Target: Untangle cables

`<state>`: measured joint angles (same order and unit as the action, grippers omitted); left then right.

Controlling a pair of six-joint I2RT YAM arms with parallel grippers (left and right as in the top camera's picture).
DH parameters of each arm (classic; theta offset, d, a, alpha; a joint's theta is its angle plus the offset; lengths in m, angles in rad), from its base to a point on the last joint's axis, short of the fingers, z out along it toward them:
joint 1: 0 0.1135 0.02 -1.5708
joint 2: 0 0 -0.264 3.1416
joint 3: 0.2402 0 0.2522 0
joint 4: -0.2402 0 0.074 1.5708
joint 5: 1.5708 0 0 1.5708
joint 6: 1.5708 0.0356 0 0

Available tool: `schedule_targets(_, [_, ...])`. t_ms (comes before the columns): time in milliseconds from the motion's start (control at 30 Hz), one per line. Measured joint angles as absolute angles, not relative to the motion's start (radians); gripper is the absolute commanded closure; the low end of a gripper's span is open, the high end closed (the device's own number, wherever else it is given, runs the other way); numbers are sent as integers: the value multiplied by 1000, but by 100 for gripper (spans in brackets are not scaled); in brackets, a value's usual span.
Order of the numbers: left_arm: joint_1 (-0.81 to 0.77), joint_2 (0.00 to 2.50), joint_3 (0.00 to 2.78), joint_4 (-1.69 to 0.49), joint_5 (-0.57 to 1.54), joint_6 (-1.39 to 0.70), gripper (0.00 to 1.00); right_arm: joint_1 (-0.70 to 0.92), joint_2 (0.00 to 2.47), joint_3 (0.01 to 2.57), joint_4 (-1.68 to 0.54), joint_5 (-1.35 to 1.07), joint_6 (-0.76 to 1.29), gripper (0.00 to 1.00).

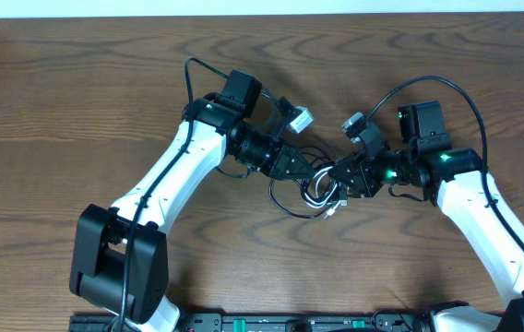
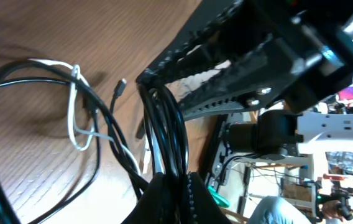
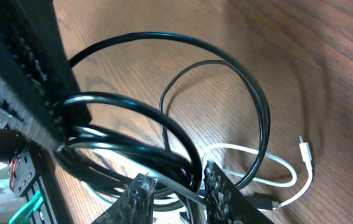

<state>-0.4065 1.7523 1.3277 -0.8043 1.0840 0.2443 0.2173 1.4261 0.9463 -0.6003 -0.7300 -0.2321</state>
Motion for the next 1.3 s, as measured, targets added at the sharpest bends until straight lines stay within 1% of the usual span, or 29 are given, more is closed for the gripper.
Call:
schedule_targets(33, [-406, 1752, 1328, -804, 1092, 244, 93, 217, 1426, 946, -601, -730, -234, 99])
schedule_targets(233, [-403, 1752, 1328, -799, 1074, 244, 92, 217, 1426, 946, -604, -729, -239, 99])
schedule_targets(333, [-404, 1752, 1328, -800, 993, 241, 93, 217, 1426, 946, -619, -721, -239, 99])
schedule_targets(433, [-405, 1752, 1328, -800, 861, 206, 93, 218, 1426, 946, -650, -688, -231, 99])
schedule_targets(600, [-406, 1752, 1328, -800, 654, 113, 93, 218, 1426, 946, -709, -535, -141, 99])
schedule_targets(800, [-407, 1752, 1328, -800, 552, 25, 93, 217, 1426, 946, -769, -298, 33, 99])
schedule_targets(867, [-406, 1752, 1328, -801, 579, 23, 92, 217, 1426, 946, -769, -261, 70, 99])
schedule_targets(900, [-406, 1752, 1328, -802, 607, 27, 92, 217, 1426, 946, -766, -257, 80, 97])
schedule_targets(1000, [-406, 1752, 1328, -804, 745, 86, 93, 218, 1426, 946, -743, -306, 70, 88])
schedule_targets(1033, [-407, 1752, 1328, -804, 791, 107, 93, 218, 1426, 946, -736, -341, 51, 83])
schedule_targets(1100, [-408, 1752, 1328, -804, 871, 142, 93, 218, 1426, 946, -724, -430, -2, 81])
schedule_targets(1133, [-408, 1752, 1328, -805, 905, 157, 93, 218, 1426, 946, -717, -473, -33, 77])
schedule_targets(1167, [-408, 1752, 1328, -804, 938, 168, 92, 218, 1426, 946, -709, -517, -60, 76])
schedule_targets(1300, [-408, 1752, 1328, -805, 1026, 197, 93, 218, 1426, 946, -685, -662, -153, 76])
